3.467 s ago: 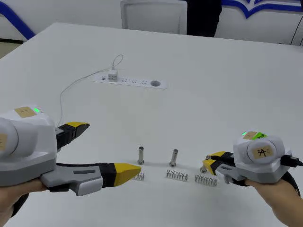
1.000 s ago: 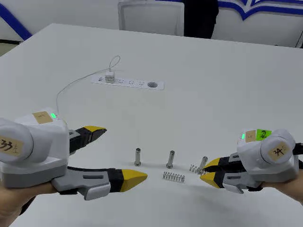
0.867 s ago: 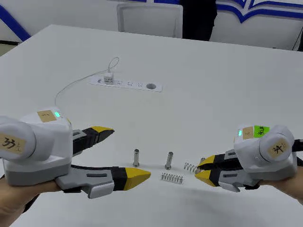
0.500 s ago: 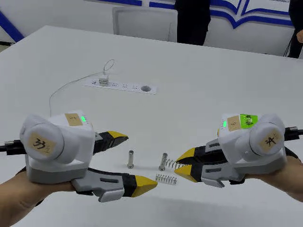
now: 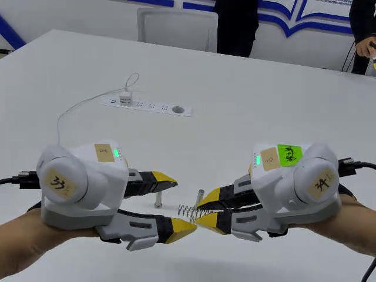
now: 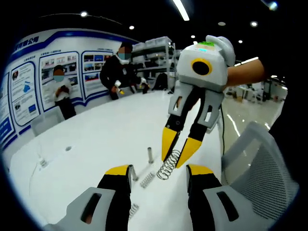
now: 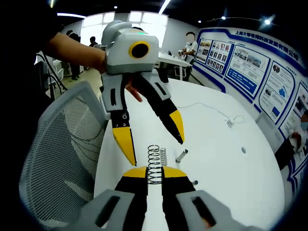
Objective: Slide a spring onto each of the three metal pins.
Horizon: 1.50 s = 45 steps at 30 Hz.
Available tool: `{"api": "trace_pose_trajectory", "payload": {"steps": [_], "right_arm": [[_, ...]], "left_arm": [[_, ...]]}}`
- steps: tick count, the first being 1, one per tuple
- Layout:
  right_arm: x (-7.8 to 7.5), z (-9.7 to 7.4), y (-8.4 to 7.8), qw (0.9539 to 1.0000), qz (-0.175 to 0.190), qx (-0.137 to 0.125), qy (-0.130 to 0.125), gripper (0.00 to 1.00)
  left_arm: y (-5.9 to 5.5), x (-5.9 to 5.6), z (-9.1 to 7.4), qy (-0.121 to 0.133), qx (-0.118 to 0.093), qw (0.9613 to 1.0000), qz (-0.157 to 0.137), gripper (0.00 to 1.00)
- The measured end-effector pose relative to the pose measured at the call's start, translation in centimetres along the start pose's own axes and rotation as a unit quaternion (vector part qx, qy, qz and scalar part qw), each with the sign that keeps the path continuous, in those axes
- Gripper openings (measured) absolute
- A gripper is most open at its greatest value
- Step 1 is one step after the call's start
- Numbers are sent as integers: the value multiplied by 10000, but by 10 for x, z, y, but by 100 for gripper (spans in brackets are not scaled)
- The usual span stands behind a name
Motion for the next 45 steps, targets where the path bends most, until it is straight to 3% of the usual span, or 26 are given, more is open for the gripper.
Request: {"api": "trace_pose_trajectory", "payload": {"steps": [6,10,16,30,37,45], "right_arm": [[-2,-1,5,10000,-48,-40,-12,10],[0,-1,6,9999,-100,-27,0,10],[1,-2,7,9999,-116,-29,37,10],[4,-2,9,9996,-239,11,115,10],[4,-1,11,9994,-310,63,142,10],[3,-2,13,9990,-430,61,135,11]], "left_arm": [[-2,-1,-1,-64,53,9999,75,40],[-2,-5,-1,-235,119,9995,181,28],[0,-6,-1,-322,224,9985,374,19],[-1,-10,-1,-591,730,9904,1015,13],[-2,-10,-2,-604,729,9896,1085,12],[-1,-12,-3,-537,677,9867,1376,10]]}}
Point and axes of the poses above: the centre of the closed fingertips' face, and the gripper's own axes: z roughly forward along the fingers, x roughly to its left, y roughly out of its top, the point moved 3 cm from there along -z, roughly backward along the fingers, and after that the axes turned 13 degrees about -z, right-handed, at the moved point
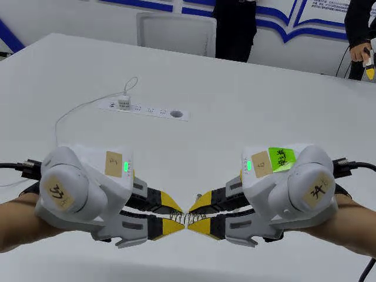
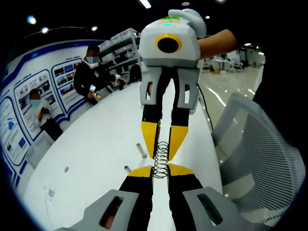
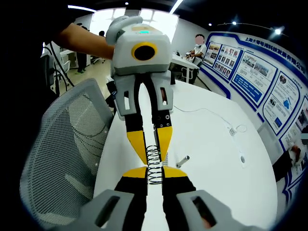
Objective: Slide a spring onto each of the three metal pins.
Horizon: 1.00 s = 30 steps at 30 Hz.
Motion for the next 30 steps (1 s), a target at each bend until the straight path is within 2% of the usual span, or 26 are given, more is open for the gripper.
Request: {"api": "trace_pose_trajectory", "payload": {"steps": [5,7,12,18,21,23,27,30], "right_arm": [[2,-1,-2,10000,-39,-25,24,12],[2,-2,-5,9998,-162,70,-16,13],[2,-3,-12,9997,-139,171,-64,14],[0,-6,-13,9998,153,-19,-89,12],[1,-8,-11,9998,150,-135,-64,11],[0,-9,-9,9991,346,-222,-49,11],[-1,-12,-5,9988,369,-326,-24,11],[-1,-15,-1,9977,454,-492,31,11]], "left_arm": [[5,-4,0,-66,-102,9999,-2,10],[6,-5,0,-76,-134,9999,8,10],[5,-5,-1,-85,-75,9999,42,10],[4,-1,-1,-23,-106,9999,13,10],[4,-2,-2,-40,-83,9999,58,10],[4,-2,-3,-43,-97,9999,49,10],[3,-2,-4,-31,-78,10000,54,10],[4,-2,-6,-91,-144,9998,-111,10]]}}
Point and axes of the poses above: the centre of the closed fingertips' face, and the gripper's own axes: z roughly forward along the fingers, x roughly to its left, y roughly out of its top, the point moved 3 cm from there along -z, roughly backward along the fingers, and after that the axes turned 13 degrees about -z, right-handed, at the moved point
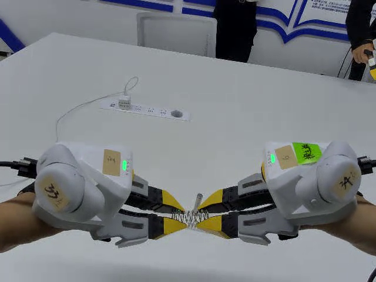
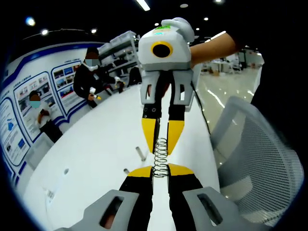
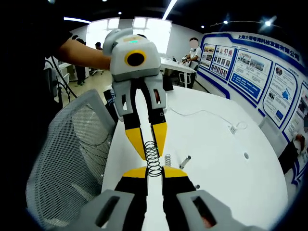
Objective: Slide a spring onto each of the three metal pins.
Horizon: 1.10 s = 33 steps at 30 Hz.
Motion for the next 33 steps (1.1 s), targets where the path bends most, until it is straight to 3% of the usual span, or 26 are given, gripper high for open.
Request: {"api": "trace_pose_trajectory", "payload": {"steps": [5,15,33], "right_arm": [[-2,-2,5,9996,189,-204,-24,11],[-2,-3,23,9967,409,-699,11,11],[-9,-3,35,9934,567,-994,-84,11]], "left_arm": [[2,1,-2,11,-77,10000,-12,10],[-2,0,2,-15,31,10000,53,10],[3,1,2,42,-107,9999,-80,10]]}}
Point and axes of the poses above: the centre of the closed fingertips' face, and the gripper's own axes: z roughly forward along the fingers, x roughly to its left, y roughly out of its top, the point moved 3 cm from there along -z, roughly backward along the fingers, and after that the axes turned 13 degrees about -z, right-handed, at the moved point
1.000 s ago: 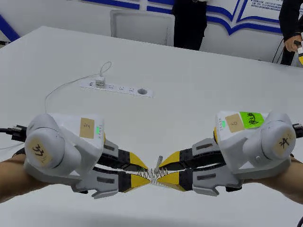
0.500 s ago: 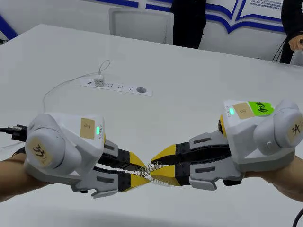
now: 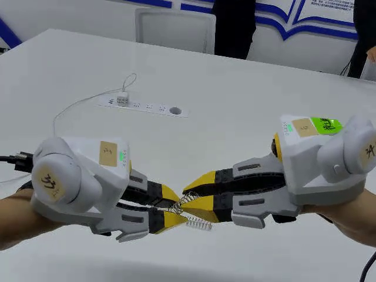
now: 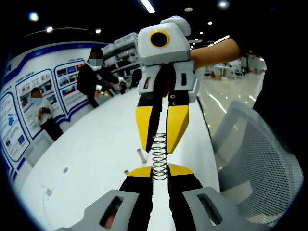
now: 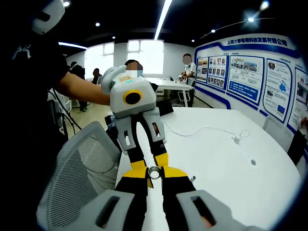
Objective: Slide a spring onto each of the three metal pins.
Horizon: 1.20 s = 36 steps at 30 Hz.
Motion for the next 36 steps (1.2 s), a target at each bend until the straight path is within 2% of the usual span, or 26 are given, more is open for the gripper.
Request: {"api": "trace_pose_trajectory", "payload": {"steps": [6,12,17,19,25,27,30,34,36], "right_arm": [[-2,0,2,9999,84,-80,-28,11],[-3,1,8,9993,234,-270,-93,10],[-4,1,8,9994,230,-237,-116,10],[-4,1,9,9993,252,-255,-130,10],[-2,4,9,9994,250,-198,-144,10],[-3,5,8,9994,247,-183,-157,10],[-5,5,9,9992,274,-200,-208,10],[-7,4,14,9990,258,-243,-267,10],[-9,3,14,9989,248,-231,-317,10]], "left_arm": [[1,0,-1,18,-38,10000,-33,10],[6,-1,1,-2,-128,9999,-82,10],[6,-1,2,21,-142,9999,-93,10],[6,-2,2,-7,-174,9995,-257,10],[3,-2,1,9,-117,9993,-348,11],[2,-2,1,24,-125,9983,-569,11],[0,0,1,111,-101,9989,-447,12],[-2,0,1,153,-45,9989,-443,17],[0,0,1,171,-134,9985,-506,21]]}}
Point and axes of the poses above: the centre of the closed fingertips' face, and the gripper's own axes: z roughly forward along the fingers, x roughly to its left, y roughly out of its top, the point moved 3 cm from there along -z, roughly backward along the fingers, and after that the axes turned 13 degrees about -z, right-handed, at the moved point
